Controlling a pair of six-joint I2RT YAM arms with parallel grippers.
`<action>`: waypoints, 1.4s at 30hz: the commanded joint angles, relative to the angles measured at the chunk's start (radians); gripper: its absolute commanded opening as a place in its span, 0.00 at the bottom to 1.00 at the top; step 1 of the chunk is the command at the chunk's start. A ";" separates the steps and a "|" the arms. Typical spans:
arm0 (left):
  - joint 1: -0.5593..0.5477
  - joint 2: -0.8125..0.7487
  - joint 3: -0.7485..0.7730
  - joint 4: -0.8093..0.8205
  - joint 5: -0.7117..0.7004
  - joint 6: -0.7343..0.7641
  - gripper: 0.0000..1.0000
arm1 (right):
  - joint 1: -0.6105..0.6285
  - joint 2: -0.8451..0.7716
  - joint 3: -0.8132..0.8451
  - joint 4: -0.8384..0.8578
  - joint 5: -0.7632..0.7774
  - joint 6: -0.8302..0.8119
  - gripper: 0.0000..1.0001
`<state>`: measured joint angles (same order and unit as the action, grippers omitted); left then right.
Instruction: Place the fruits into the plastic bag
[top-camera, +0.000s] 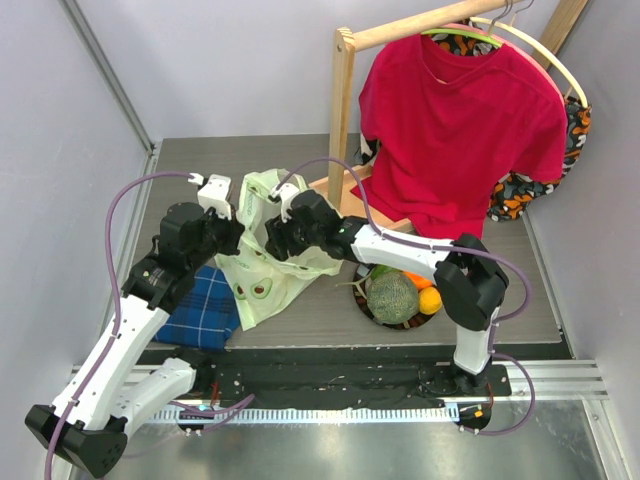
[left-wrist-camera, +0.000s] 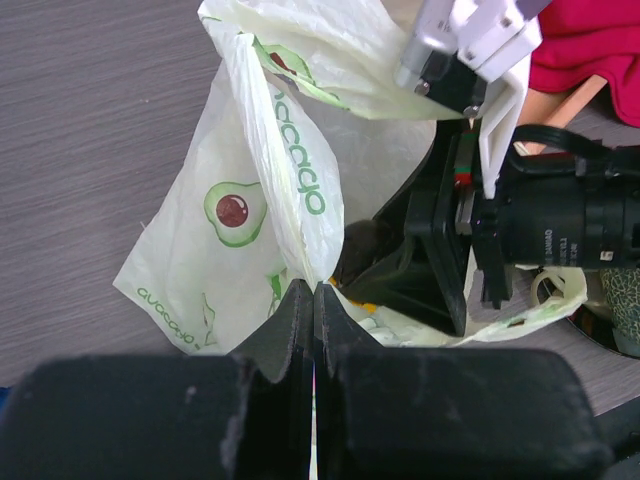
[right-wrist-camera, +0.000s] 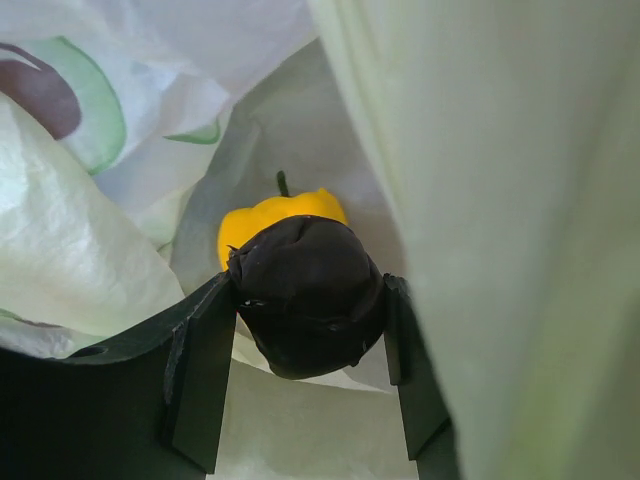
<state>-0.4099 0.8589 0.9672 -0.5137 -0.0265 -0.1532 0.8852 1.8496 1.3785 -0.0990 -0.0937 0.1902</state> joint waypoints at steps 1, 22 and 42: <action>0.002 -0.012 0.001 0.035 -0.003 -0.005 0.00 | -0.005 0.006 0.039 0.093 -0.060 0.077 0.50; 0.002 -0.014 0.002 0.034 -0.007 -0.003 0.00 | 0.001 -0.009 0.041 0.081 -0.021 0.055 0.89; 0.002 -0.015 0.001 0.032 -0.013 -0.003 0.00 | -0.015 -0.616 -0.328 -0.193 0.564 0.097 0.90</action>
<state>-0.4099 0.8589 0.9672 -0.5137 -0.0273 -0.1528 0.8825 1.2808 1.0576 -0.0784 0.2161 0.2420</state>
